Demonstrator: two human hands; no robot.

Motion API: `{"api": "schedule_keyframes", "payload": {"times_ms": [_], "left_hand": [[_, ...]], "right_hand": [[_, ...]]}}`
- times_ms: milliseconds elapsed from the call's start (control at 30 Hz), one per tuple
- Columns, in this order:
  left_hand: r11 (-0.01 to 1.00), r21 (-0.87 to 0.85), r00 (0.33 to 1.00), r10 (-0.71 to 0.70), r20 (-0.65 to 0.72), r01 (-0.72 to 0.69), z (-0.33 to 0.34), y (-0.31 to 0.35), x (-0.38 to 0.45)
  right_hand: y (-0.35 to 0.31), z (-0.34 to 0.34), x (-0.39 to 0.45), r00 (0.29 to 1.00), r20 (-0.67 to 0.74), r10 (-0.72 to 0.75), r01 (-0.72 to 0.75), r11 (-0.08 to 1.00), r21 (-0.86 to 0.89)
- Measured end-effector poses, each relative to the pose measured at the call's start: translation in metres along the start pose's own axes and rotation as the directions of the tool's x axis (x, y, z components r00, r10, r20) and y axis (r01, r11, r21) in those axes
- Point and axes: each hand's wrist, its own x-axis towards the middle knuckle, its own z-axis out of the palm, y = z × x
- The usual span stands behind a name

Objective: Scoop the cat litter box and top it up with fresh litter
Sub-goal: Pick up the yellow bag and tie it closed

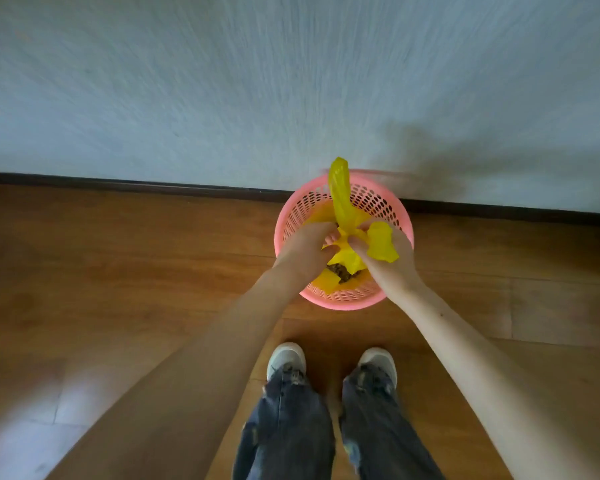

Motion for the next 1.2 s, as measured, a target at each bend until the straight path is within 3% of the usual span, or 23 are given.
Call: {"api": "schedule_keyframes", "payload": {"times_ms": [333, 500, 700, 800, 867, 967, 1033, 1133, 1200], "left_hand": [[0.924, 0.383, 0.994, -0.058, 0.089, 0.020, 0.045, -0.047, 0.045], [0.922, 0.385, 0.995, -0.066, 0.069, 0.035, 0.051, -0.055, 0.051], [0.937, 0.348, 0.998, -0.012, 0.064, -0.011, 0.050, -0.062, 0.046], [0.928, 0.355, 0.993, 0.120, 0.009, -0.115, 0.045, -0.062, 0.038], [0.864, 0.470, 0.980, 0.196, 0.017, -0.181, 0.041, -0.062, 0.034], [0.750, 0.622, 0.973, 0.201, 0.114, -0.227, 0.036, -0.063, 0.031], [0.722, 0.644, 0.967, 0.167, 0.192, -0.253, 0.036, -0.063, 0.030], [0.690, 0.660, 0.939, 0.086, 0.334, -0.298, 0.044, -0.060, 0.034], [0.668, 0.683, 0.924, 0.021, 0.381, -0.297, 0.053, -0.061, 0.042]], "right_hand": [[0.109, 0.036, 0.050, 0.999, 0.037, 0.004, 0.003, 0.980, -0.198], [0.127, 0.051, 0.070, 0.996, 0.090, -0.023, 0.047, 0.962, -0.268], [0.144, 0.060, 0.073, 0.976, 0.175, 0.130, -0.044, 0.904, -0.426], [0.133, 0.051, 0.069, 0.978, 0.209, -0.001, 0.101, 0.878, -0.468], [0.123, 0.040, 0.061, 0.975, 0.185, -0.119, 0.199, 0.839, -0.506], [0.105, 0.020, 0.045, 0.937, 0.177, -0.300, 0.345, 0.727, -0.594], [0.096, 0.015, 0.038, 0.905, 0.263, -0.336, 0.422, 0.613, -0.668], [0.103, 0.024, 0.041, 0.913, 0.401, -0.067, 0.366, 0.565, -0.739], [0.117, 0.033, 0.049, 0.881, 0.458, 0.120, 0.322, 0.557, -0.766]]}}
